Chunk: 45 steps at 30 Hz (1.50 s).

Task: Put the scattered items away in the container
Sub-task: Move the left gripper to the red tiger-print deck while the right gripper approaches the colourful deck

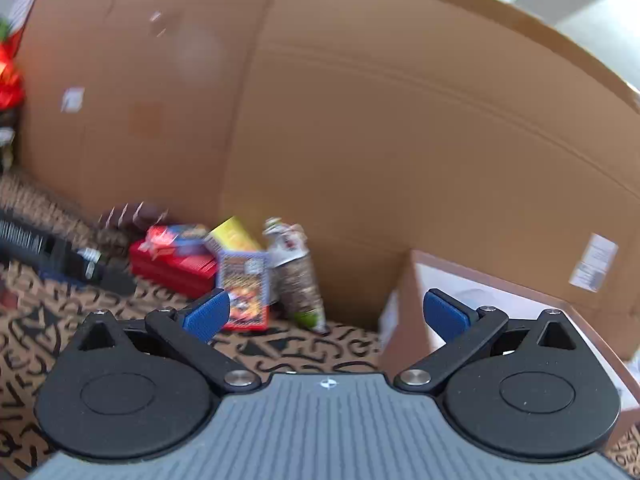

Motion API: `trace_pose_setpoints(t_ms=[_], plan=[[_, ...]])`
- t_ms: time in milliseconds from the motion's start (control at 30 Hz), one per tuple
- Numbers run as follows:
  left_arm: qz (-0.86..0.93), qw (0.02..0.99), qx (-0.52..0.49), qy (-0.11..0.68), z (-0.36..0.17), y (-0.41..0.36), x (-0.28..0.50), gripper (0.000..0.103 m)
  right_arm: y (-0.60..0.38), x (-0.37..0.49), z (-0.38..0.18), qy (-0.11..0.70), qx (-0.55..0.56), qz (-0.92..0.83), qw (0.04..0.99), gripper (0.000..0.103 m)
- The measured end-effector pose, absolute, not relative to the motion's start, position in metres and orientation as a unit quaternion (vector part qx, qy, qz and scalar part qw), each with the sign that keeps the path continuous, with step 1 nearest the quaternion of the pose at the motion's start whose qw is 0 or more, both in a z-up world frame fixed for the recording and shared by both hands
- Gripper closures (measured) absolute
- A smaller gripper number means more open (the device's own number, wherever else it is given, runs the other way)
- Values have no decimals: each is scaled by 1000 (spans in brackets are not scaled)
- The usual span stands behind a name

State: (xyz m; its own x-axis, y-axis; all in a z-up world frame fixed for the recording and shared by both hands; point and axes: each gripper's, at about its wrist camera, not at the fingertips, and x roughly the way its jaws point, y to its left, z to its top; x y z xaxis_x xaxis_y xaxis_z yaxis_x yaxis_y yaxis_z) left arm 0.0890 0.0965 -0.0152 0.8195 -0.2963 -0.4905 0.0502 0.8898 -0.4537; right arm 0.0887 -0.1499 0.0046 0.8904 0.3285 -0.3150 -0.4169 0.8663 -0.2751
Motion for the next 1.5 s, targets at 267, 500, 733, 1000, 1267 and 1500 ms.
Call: trace_pose_setpoints(t_ms=[267, 500, 733, 1000, 1267, 1500], plan=[[-59, 932, -207, 290, -18, 126, 126, 0, -109, 117, -24, 183, -174, 213, 944, 1], [-33, 950, -151, 273, -13, 132, 167, 0, -88, 145, -40, 209, -166, 224, 937, 1], [-13, 955, -124, 270, -21, 137, 205, 0, -74, 170, -54, 234, -146, 237, 932, 1], [-30, 950, -127, 282, -33, 137, 229, 0, -72, 197, -64, 253, -96, 242, 932, 1], [-56, 958, -94, 263, -38, 131, 227, 11, -69, 214, -72, 261, -87, 244, 930, 4], [-57, 963, -62, 257, -41, 123, 221, 17, -64, 220, -78, 259, -87, 258, 927, 8]])
